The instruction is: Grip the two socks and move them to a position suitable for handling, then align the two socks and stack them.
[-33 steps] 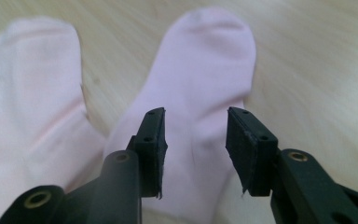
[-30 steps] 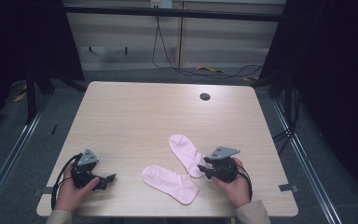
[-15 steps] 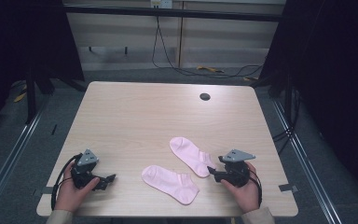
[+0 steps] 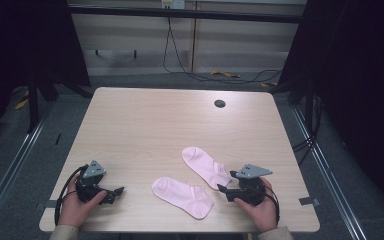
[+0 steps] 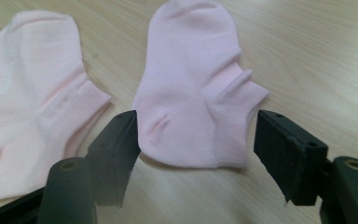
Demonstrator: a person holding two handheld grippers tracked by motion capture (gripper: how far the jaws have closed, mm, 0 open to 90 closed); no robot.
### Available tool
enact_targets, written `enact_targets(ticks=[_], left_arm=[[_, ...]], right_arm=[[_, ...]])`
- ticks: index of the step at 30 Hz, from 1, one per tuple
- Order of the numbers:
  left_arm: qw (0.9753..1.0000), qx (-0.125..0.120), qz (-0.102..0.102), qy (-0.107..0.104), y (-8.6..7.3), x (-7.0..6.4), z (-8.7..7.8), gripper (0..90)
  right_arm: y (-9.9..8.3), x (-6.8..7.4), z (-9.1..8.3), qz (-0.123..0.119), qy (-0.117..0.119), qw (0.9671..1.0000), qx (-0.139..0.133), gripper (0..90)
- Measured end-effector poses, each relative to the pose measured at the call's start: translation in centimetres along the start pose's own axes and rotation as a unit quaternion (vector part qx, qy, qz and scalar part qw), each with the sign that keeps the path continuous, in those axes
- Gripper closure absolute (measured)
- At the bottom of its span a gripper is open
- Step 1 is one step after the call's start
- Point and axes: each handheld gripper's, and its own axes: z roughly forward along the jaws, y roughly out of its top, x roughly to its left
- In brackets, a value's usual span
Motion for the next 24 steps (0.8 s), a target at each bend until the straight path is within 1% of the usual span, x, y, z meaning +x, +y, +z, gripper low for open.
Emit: enact_targets(ticks=[3,5,9,12,13,14,15,17,18,19,20,21,22,24], left_arm=[[1.0,0.002,0.0,0.002,0.0,0.0,-0.1,0.0],[1.0,0.002,0.0,0.001,0.0,0.0,-0.1,0.0],[1.0,0.001,-0.002,0.003,0.0,-0.1,0.0,0.0],[1.0,0.004,-0.006,0.006,0.2,-0.1,0.0,0.9],[1.0,0.002,-0.006,0.005,0.3,-0.1,-0.1,4.4],[1.0,-0.002,-0.001,0.0,0.5,-0.1,-0.2,9.6],[0.9999,-0.008,-0.005,-0.006,0.6,-0.2,-0.2,17.7],[0.9998,-0.015,-0.009,-0.007,0.9,-0.4,-0.2,15.8],[0.9998,-0.017,-0.009,-0.011,1.1,-0.5,-0.1,15.8],[0.9997,-0.017,-0.01,-0.014,1.3,-0.7,-0.1,16.8],[0.9996,-0.021,-0.011,-0.018,1.5,-0.8,-0.1,16.8],[0.9992,-0.028,-0.012,-0.025,2.0,-1.3,0.0,18.7],[0.9992,-0.028,-0.012,-0.025,2.0,-1.3,0.0,19.1],[0.9989,-0.033,-0.009,-0.032,2.6,-2.0,0.2,20.6]], right_arm=[[0.2,0.4,-0.2,0.002,0.008,0.9999,-0.011,29.4],[0.3,0.6,-0.2,0.0,0.011,0.9999,-0.013,29.5],[0.1,1.2,0.1,-0.015,0.016,0.9998,-0.002,30.6],[0.1,1.4,0.0,-0.017,0.016,0.9997,-0.007,32.3],[0.1,1.6,-0.1,-0.018,0.016,0.9996,-0.01,32.4],[0.1,1.7,-0.2,-0.019,0.015,0.9996,-0.012,32.9],[0.1,1.9,-0.2,-0.022,0.017,0.9995,-0.015,33.6],[0.2,2.4,-0.2,-0.027,0.024,0.9992,-0.017,36.2],[0.2,2.4,-0.2,-0.027,0.024,0.9992,-0.017,36.2],[0.2,2.7,-0.2,-0.031,0.028,0.999,-0.018,40.0],[0.2,2.7,-0.2,-0.031,0.028,0.999,-0.018,40.0],[0.2,3.0,0.0,-0.035,0.032,0.9987,-0.017,42.6],[0.2,3.0,0.0,-0.035,0.032,0.9987,-0.017,42.6],[0.3,3.2,0.0,-0.034,0.043,0.9984,-0.017,45.7]])
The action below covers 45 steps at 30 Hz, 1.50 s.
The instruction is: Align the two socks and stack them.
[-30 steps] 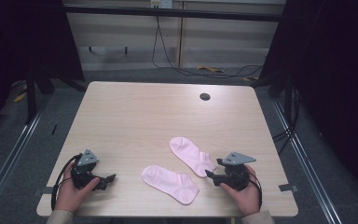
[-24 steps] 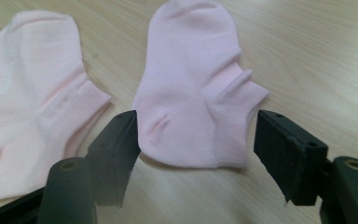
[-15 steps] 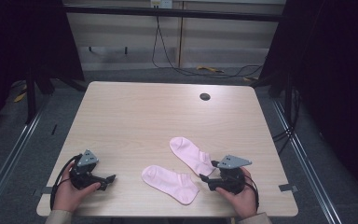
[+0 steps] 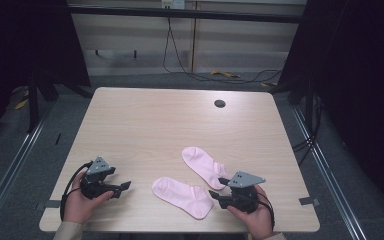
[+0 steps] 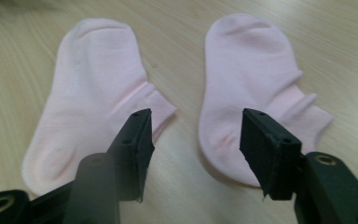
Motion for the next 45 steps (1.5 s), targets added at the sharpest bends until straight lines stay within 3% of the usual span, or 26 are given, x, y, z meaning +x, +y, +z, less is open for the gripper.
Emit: enact_targets(ticks=[5,9,17,19,22,23,26,31,35,37,40,44,45], left_arm=[[0.9995,0.001,0.021,-0.022,1.3,-2.1,1.0,30.2],[0.9991,0.004,0.037,-0.019,2.2,-3.8,2.2,35.3],[0.9982,0.014,0.058,-0.008,2.8,-4.6,3.8,41.2],[0.9984,0.008,0.055,-0.009,2.9,-4.8,4.0,41.8],[0.9984,0.014,0.053,-0.015,3.0,-4.8,4.3,44.1],[0.9985,0.021,0.047,-0.018,3.0,-4.9,4.5,45.8],[0.9985,0.029,0.039,-0.026,2.9,-4.9,4.8,46.7],[0.9979,0.038,0.046,-0.027,3.1,-5.0,5.0,52.5],[0.9963,0.049,0.06,-0.036,3.4,-5.4,5.0,60.2],[0.9962,0.05,0.06,-0.039,3.5,-5.5,5.1,66.3],[0.9961,0.053,0.05,-0.049,3.6,-5.8,5.2,71.2],[0.9961,0.054,0.03,-0.063,3.6,-5.9,5.2,85.0],[0.9956,0.064,0.024,-0.064,3.7,-6.0,5.1,89.8]], right_arm=[[0.1,0.8,0.0,0.008,0.007,0.9999,0.014,52.0],[0.1,1.3,0.0,0.014,0.017,0.9997,0.014,55.2],[0.0,1.6,0.0,0.014,0.013,0.9997,0.017,59.7],[-0.1,1.9,0.0,0.027,0.024,0.9992,0.016,60.3],[-0.2,2.3,0.2,0.025,0.026,0.9992,0.019,61.5],[-0.3,2.6,0.5,0.011,0.017,0.9994,0.03,62.6],[-0.4,2.6,0.6,0.007,-0.002,0.9994,0.033,64.5],[-0.7,2.6,1.0,0.023,0.013,0.9987,0.042,71.1],[-0.5,2.6,1.0,0.024,0.012,0.9983,0.051,77.1],[-0.5,2.5,1.0,0.037,0.02,0.9978,0.051,82.6],[-0.5,2.5,1.0,0.041,0.021,0.9976,0.052,84.5],[-0.3,2.5,0.8,0.043,0.016,0.9977,0.051,87.5],[-0.3,2.4,0.6,0.047,0.022,0.9977,0.044,87.9]])
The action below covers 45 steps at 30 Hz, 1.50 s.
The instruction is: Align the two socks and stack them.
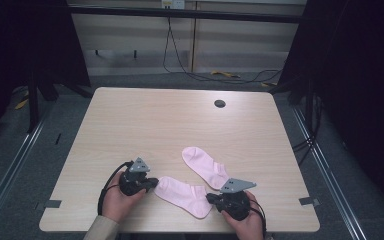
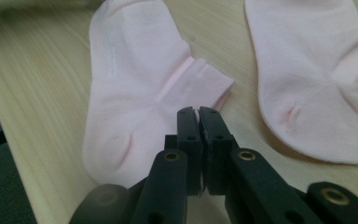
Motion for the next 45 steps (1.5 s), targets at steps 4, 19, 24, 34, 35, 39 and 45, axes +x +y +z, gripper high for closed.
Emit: enact_targets(ticks=[4,19,24,34,35,39,45], left_arm=[[0.9999,-0.005,-0.011,-0.007,0.1,-0.1,-0.4,90.0],[0.9958,-0.08,-0.025,-0.036,3.2,-0.6,-1.9,90.0],[0.9954,-0.083,-0.022,-0.043,4.7,-0.6,-1.9,90.0],[0.9952,-0.088,-0.013,-0.04,8.2,-0.1,-1.0,90.0],[0.9954,-0.087,-0.012,-0.039,8.5,0.0,-0.8,90.0],[0.9956,-0.083,-0.015,-0.039,9.5,0.3,0.1,90.0],[0.9966,-0.075,-0.01,-0.033,10.9,0.9,1.2,90.0]], right_arm=[[0.0,0.0,-0.3,-0.002,0.008,1.0,-0.005,88.7],[1.0,-1.1,-2.5,0.026,0.036,0.9978,-0.05,89.0],[1.5,-1.8,-3.4,0.031,0.035,0.9967,-0.067,89.0],[1.9,-3.8,-4.3,0.049,0.027,0.9942,-0.092,89.0],[1.9,-4.0,-4.4,0.051,0.026,0.9939,-0.094,89.0],[2.0,-4.9,-4.7,0.058,0.023,0.9929,-0.101,88.9],[2.3,-6.2,-4.4,0.075,0.021,0.9909,-0.11,88.9]])
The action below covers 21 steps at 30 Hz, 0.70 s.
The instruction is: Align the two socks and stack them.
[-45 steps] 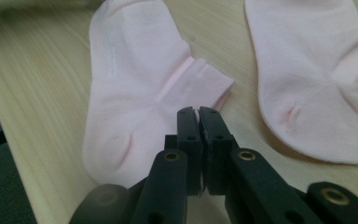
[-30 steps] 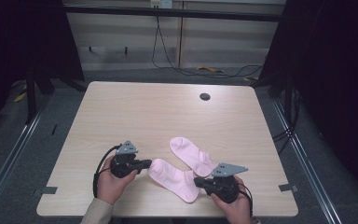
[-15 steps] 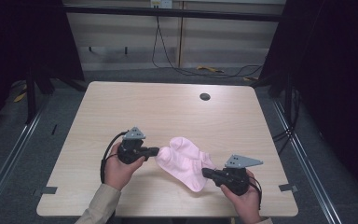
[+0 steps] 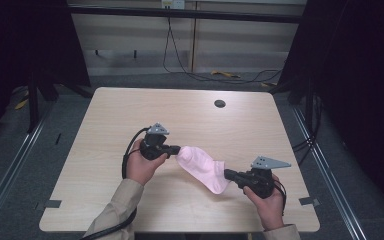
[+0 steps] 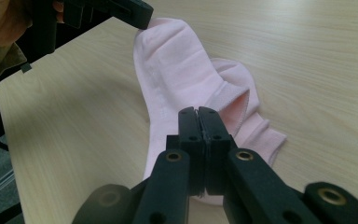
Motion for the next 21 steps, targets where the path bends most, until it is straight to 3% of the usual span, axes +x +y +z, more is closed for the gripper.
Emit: enact_targets(ticks=[10,21], left_arm=[[1.0,0.009,0.002,-0.001,1.6,0.5,1.7,90.0],[0.9998,0.014,-0.009,0.007,1.3,1.7,2.4,90.0]], right_arm=[[-0.1,-1.7,0.6,0.026,-0.006,0.9996,-0.005,88.9],[-0.5,-2.1,1.3,0.03,-0.008,0.9995,0.008,88.7]])
